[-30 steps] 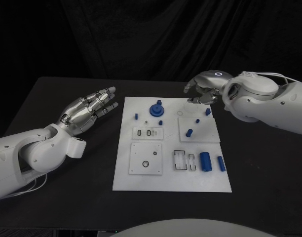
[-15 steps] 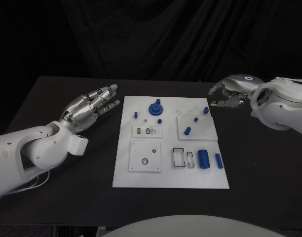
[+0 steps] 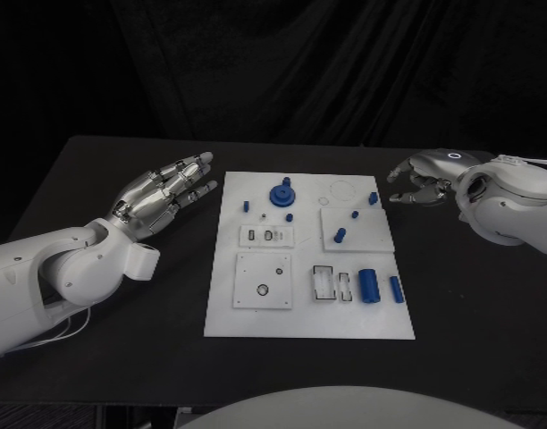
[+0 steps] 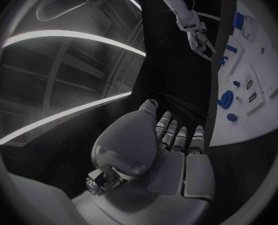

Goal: Assemble the parts on the task board

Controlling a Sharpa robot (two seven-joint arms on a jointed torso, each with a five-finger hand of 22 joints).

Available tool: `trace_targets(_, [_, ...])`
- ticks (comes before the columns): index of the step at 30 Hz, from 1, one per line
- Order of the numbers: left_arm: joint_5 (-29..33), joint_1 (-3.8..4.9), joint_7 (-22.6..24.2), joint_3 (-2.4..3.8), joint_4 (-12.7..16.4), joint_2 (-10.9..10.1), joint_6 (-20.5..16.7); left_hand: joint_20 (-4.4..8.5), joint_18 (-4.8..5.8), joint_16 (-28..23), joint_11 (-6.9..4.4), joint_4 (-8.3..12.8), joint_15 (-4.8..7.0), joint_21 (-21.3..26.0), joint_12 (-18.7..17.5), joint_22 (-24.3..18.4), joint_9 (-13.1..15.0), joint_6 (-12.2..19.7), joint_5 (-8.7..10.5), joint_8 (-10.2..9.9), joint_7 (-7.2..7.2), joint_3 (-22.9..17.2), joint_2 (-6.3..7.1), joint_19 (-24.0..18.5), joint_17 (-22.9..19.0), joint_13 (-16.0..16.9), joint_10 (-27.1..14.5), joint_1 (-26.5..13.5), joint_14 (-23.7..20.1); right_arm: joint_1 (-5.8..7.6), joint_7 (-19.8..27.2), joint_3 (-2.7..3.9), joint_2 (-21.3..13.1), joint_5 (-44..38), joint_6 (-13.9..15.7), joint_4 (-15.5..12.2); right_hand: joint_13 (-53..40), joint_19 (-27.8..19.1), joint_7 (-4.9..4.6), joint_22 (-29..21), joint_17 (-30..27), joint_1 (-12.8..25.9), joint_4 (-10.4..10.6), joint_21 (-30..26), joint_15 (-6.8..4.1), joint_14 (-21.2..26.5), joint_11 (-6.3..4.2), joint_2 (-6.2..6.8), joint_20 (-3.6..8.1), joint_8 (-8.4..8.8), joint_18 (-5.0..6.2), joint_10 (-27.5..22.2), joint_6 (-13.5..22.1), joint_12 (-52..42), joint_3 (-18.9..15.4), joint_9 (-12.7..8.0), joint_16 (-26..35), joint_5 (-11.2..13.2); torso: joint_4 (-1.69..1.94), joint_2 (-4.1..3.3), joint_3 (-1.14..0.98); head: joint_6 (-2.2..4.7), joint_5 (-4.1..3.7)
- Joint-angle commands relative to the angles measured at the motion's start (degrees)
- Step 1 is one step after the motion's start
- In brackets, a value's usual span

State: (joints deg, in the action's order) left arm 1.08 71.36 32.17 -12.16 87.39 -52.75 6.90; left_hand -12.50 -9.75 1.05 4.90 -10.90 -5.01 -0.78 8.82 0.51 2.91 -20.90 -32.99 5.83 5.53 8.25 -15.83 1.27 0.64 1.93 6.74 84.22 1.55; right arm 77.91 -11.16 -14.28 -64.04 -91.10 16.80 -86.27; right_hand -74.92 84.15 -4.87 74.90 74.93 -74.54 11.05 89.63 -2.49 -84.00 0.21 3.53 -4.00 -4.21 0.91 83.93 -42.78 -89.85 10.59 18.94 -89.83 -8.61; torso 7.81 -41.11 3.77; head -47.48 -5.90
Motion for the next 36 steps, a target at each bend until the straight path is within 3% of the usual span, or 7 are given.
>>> trace_targets(1, [0.18, -0.14, 0.78, 0.06, 0.07, 0.03, 0.83, -0.19, -0.71, -0.13, 0.20, -0.02, -0.43, 0.13, -0.10, -0.04, -0.02, 0.42, -0.25, 0.11, -0.03, -0.21, 0.08, -0.16, -0.01, -0.04, -0.18, -0.71, 0.15, -0.56, -1.19, 0.03, 0.37, -0.36, 1.40, 0.64, -15.08, 5.85, 0.02, 15.10, 15.07, 0.05, 0.01, 0.37, 0.09, -6.00, 0.10, 0.53, -0.16, 0.14, -0.91, 6.07, -0.10, -0.15, -0.48, -0.10, -0.17, 0.35, 0.00, -0.02, -0.02, -0.11, -0.06])
trace_targets(5, [0.18, -0.23, 0.76, 0.06, 0.03, 0.00, 0.91, -0.19, -0.71, -0.13, 0.20, -0.02, -0.43, 0.13, -0.10, -0.04, -0.02, 0.42, -0.25, 0.11, -0.03, -0.21, 0.08, -0.16, -0.01, -0.04, -0.18, -0.71, 0.15, -1.02, -0.86, 0.03, 1.43, -0.36, 1.55, 1.75, -15.08, 5.85, -0.01, 15.10, 15.07, 0.02, 0.09, 0.37, 0.09, -6.00, 0.12, 0.51, -0.16, 0.06, -0.91, 6.07, -0.29, -0.15, -0.57, -0.13, -0.17, 0.48, -0.17, -0.03, -0.05, -0.13, -0.03])
trace_targets(9, [0.18, -0.30, 0.72, 0.06, 0.02, 0.03, 1.00, -0.19, -0.71, -0.13, 0.20, -0.02, -0.43, 0.13, -0.10, -0.04, -0.02, 0.42, -0.25, 0.11, -0.03, -0.21, 0.08, -0.16, -0.01, -0.04, -0.18, -0.71, 0.15, -1.54, -0.42, 0.04, 2.37, -0.36, 1.87, 2.81, -15.08, 5.85, -0.03, 15.10, 15.07, -0.01, 0.12, 0.37, 0.10, -6.00, 0.12, 0.49, -0.15, 0.02, -0.91, 6.07, -0.38, -0.15, -0.60, -0.14, -0.17, 0.50, -0.02, 0.05, -0.02, -0.16, -0.11])
trace_targets(19, [0.18, -0.41, 0.57, 0.06, -0.04, 0.00, 1.16, -0.22, -0.72, -0.12, 0.22, 0.05, -0.52, 0.13, -0.06, -0.04, -0.02, 0.43, -0.26, 0.13, -0.02, -0.34, 0.06, -0.16, -0.01, -0.03, -0.18, -0.75, 0.16, -2.36, 0.25, 0.04, 4.22, -0.36, 1.64, 4.88, -15.08, 5.85, -0.10, 15.10, 15.07, -0.24, 0.12, 0.37, 0.10, -6.00, 0.16, 0.40, -0.16, -0.06, -0.91, 6.07, -0.60, -0.15, -0.64, -0.20, -0.17, 0.37, -0.17, 0.07, 0.02, -0.23, 0.13])
trace_targets(25, [0.18, -0.45, 0.34, 0.06, -0.11, 0.00, 1.49, -0.23, -0.72, -0.11, 0.24, 0.07, -0.55, 0.12, -0.02, -0.04, -0.02, 0.47, -0.27, 0.12, -0.02, -0.38, 0.04, -0.15, -0.01, -0.02, -0.15, -0.76, 0.17, -2.53, 0.57, 0.04, 5.06, -0.36, 1.37, 5.85, -15.08, 5.85, -0.22, 15.10, 15.07, -0.98, 0.26, 0.37, 0.17, -6.00, 0.26, 0.16, -0.20, 0.02, -0.91, 6.07, -0.90, -0.15, -0.96, -0.69, -0.17, -2.11, 0.07, 0.08, 0.01, -0.25, -0.20])
trace_targets(36, [0.18, -0.48, 0.47, 0.07, -0.15, 0.02, 1.78, -0.29, -0.71, -0.11, 0.35, 0.21, -0.65, 0.13, -0.05, -0.04, -0.05, 0.65, -0.29, 0.08, 0.00, -0.58, -0.03, -0.15, -0.01, -0.03, -0.20, -0.71, 0.17, -2.70, 1.04, 0.05, 6.39, -0.36, 1.08, 6.83, -15.08, 5.85, -0.30, 15.10, 15.07, -1.02, 0.30, 0.37, 0.18, -6.00, 0.29, 0.16, -0.21, -0.06, -0.91, 6.07, -1.08, -0.15, -1.03, -0.71, -0.17, -2.31, -0.10, 0.10, 0.06, -0.29, -0.11])
